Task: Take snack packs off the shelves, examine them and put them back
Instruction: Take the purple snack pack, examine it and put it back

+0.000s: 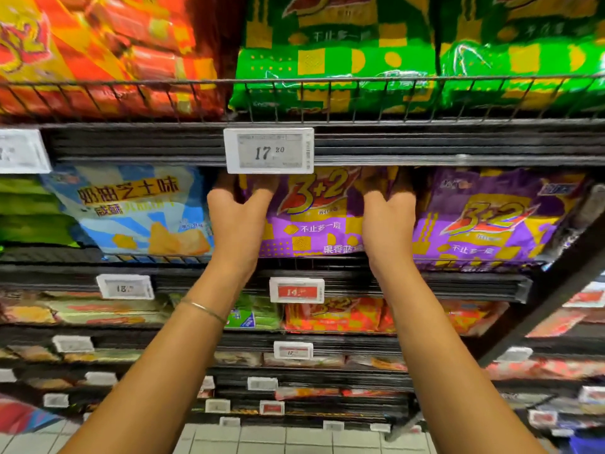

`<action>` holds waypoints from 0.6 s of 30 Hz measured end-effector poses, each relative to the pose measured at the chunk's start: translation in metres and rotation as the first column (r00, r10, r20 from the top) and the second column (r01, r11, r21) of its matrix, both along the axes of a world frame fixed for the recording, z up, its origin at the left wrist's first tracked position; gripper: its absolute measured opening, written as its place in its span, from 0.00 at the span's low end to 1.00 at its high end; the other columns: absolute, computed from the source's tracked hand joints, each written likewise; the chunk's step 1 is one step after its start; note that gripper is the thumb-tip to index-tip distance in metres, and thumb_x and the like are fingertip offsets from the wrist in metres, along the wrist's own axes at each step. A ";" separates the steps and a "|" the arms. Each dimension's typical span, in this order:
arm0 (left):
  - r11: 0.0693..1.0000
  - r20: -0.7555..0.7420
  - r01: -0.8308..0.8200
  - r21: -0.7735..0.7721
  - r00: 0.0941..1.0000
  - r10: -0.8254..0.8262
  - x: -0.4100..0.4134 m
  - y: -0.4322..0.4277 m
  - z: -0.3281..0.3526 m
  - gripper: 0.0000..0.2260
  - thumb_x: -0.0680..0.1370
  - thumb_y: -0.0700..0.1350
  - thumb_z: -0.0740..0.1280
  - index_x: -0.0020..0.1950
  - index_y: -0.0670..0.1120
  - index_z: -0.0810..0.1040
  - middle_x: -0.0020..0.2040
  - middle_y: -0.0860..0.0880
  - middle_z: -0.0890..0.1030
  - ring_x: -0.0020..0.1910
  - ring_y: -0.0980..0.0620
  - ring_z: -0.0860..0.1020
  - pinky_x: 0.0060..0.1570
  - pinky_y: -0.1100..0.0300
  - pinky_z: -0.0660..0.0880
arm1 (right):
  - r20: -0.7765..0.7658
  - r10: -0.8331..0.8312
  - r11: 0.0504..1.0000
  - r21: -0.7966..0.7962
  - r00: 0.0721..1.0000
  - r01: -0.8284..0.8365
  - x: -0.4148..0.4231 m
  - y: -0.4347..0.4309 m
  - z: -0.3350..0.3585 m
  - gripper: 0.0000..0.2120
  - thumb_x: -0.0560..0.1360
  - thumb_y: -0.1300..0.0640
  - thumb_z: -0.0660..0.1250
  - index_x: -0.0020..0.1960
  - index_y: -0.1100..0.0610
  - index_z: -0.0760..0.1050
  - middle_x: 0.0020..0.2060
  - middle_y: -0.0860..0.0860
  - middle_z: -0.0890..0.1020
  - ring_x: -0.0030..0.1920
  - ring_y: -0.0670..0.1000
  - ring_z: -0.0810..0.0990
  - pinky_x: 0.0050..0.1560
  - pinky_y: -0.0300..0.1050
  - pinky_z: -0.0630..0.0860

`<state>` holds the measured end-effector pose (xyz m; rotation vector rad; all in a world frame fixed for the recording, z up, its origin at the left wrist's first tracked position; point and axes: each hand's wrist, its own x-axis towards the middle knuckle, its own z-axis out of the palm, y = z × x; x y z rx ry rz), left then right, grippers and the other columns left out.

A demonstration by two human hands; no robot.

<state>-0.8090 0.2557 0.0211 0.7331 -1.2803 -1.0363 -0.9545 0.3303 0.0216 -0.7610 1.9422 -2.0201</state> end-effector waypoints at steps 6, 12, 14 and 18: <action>0.988 0.331 -0.086 -0.124 0.935 0.123 0.009 0.008 -0.027 0.08 0.74 0.56 0.72 0.43 0.59 0.74 0.46 0.48 0.78 0.48 0.53 0.76 0.50 0.58 0.72 | -0.079 -0.103 0.993 -0.073 0.992 0.098 0.006 0.007 -0.022 0.13 0.73 0.53 0.63 0.34 0.50 0.60 0.35 0.45 0.65 0.34 0.46 0.62 0.39 0.41 0.60; 0.989 0.327 -0.072 -0.129 0.939 0.111 0.008 0.002 -0.018 0.10 0.75 0.49 0.78 0.49 0.47 0.80 0.43 0.50 0.82 0.42 0.53 0.77 0.45 0.52 0.77 | -0.109 -0.162 0.984 -0.091 0.981 0.153 -0.002 0.009 -0.019 0.02 0.78 0.63 0.67 0.47 0.58 0.76 0.39 0.48 0.75 0.39 0.43 0.69 0.44 0.44 0.68; 0.994 0.399 -0.067 -0.085 0.912 0.096 0.009 0.013 -0.030 0.12 0.76 0.52 0.77 0.50 0.46 0.80 0.47 0.46 0.81 0.47 0.46 0.78 0.50 0.47 0.77 | -0.161 -0.179 0.983 -0.068 0.971 0.169 0.002 0.018 -0.025 0.10 0.79 0.61 0.68 0.43 0.53 0.70 0.35 0.45 0.69 0.35 0.41 0.65 0.40 0.40 0.64; 0.977 0.520 -0.099 -0.188 0.834 0.185 0.011 0.027 -0.041 0.17 0.78 0.56 0.74 0.54 0.44 0.77 0.48 0.47 0.75 0.47 0.47 0.75 0.48 0.51 0.72 | -0.233 -0.128 0.991 -0.002 0.964 0.131 0.013 0.041 -0.040 0.13 0.83 0.56 0.66 0.42 0.57 0.67 0.35 0.53 0.66 0.37 0.47 0.63 0.40 0.46 0.64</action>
